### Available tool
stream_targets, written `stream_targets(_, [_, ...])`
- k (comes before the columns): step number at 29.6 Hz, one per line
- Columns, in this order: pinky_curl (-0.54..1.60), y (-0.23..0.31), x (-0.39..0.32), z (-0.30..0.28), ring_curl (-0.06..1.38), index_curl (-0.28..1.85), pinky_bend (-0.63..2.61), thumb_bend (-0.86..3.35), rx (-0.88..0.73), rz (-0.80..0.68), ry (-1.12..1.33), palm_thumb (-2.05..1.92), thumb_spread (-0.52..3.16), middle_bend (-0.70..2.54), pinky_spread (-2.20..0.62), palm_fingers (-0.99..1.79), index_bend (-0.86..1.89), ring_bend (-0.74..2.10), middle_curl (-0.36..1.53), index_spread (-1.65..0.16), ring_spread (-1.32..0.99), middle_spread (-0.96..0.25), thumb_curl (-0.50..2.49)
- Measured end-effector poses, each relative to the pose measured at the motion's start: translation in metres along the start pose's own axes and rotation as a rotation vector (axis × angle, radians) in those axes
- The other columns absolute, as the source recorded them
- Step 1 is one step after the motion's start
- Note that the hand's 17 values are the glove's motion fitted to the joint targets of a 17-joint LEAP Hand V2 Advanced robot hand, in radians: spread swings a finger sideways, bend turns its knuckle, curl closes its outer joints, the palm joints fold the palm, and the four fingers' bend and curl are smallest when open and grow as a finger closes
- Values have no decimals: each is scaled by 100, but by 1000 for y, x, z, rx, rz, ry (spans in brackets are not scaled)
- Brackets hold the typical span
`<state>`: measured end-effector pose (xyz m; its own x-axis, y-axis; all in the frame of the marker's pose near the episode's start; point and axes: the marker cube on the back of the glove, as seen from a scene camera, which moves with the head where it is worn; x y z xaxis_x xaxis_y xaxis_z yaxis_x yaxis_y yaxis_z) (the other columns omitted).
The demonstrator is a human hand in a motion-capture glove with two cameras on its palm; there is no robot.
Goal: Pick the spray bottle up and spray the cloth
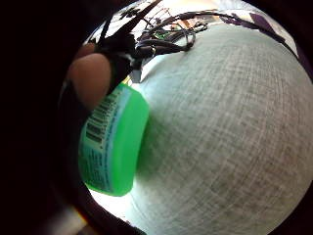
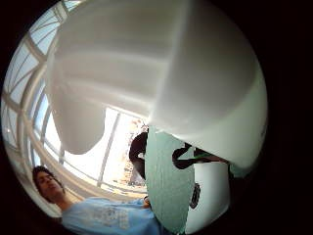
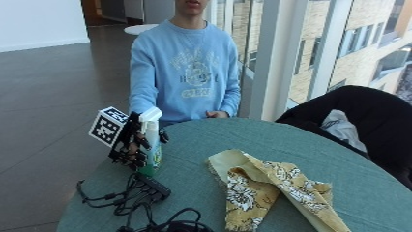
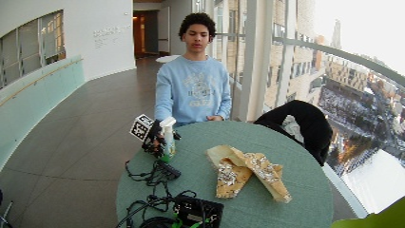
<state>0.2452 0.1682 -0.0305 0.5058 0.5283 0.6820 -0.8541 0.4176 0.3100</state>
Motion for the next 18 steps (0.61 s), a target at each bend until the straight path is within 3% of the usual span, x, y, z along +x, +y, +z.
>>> stream_targets(9, [32,-6,-11,-1,37,28,18,6,-19,-52,-90,96,97,23,22,85,14,52,40,-33,-6,-7,45])
stream_targets(18, [33,-32,-78,23,39,31,21,1,-311,-58,-9,98,80,20,19,103,14,56,39,-31,-6,-7,52])
